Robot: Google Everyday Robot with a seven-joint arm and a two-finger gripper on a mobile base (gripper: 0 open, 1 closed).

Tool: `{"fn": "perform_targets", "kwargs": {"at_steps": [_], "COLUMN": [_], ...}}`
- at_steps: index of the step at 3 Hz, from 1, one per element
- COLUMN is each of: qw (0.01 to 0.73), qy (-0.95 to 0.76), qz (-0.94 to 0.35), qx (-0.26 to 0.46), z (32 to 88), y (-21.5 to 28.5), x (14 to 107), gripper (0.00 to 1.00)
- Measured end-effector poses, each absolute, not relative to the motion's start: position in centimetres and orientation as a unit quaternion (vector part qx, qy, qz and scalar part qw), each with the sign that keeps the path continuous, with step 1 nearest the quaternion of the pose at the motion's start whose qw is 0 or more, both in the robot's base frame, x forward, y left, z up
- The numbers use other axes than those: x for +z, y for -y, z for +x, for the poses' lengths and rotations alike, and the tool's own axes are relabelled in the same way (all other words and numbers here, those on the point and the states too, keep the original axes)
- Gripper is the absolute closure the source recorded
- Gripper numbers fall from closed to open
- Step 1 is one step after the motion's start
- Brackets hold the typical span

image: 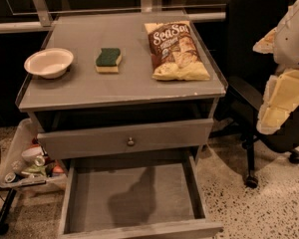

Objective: Place brown chip bag into middle drawer

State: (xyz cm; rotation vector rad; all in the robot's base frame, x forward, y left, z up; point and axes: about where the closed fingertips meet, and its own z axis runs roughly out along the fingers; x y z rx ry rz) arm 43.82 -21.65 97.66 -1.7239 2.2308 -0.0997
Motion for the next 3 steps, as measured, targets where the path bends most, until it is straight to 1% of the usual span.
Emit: {"fn": "perform_targets", "kwargs": {"at_steps": [2, 3], "qw": [0.159, 0.143], "qy": [-0.787, -0.8], "qz": [-0.595, -0.583], "qx": [-0.029, -0.022], "z": [44.8, 47.4], "y": [21.1, 20.0], "x": [97.7, 97.2], "gripper": [0.0, 0.0]}}
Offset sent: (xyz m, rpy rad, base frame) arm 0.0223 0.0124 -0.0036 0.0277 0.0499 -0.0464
